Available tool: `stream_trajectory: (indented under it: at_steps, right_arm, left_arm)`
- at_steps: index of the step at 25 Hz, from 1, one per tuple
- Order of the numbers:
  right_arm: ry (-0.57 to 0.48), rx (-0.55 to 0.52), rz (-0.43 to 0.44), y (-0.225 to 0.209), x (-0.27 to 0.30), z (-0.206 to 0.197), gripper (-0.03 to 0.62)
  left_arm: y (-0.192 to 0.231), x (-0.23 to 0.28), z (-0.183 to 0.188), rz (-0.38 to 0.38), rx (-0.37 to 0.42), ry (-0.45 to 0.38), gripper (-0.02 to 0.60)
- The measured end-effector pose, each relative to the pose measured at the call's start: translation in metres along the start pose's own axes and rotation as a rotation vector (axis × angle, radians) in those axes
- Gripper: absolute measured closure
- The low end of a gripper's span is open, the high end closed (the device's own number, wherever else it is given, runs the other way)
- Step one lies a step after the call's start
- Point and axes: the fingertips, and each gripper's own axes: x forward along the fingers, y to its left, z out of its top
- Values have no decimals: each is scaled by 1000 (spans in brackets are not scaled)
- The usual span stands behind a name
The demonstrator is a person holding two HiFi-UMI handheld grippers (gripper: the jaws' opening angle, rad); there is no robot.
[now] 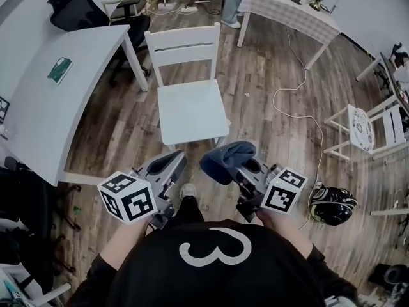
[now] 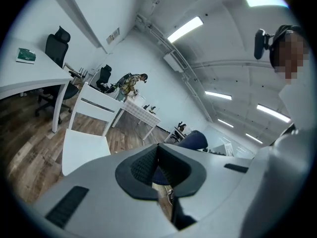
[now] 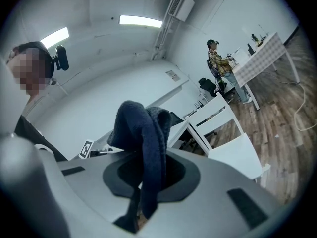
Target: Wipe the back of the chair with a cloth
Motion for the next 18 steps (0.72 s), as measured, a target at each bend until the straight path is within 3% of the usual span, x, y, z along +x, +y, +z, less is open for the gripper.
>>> stream_trajectory:
  at_steps: [10,18]
  right_arm:
    - [40,14,-32,-67,153,61,543]
    - [72,26,-3,-84,204,74,543]
  left_arm:
    - [139,30,106,45,-39,-13,568]
    - [177,41,139,63,-52,-32,568]
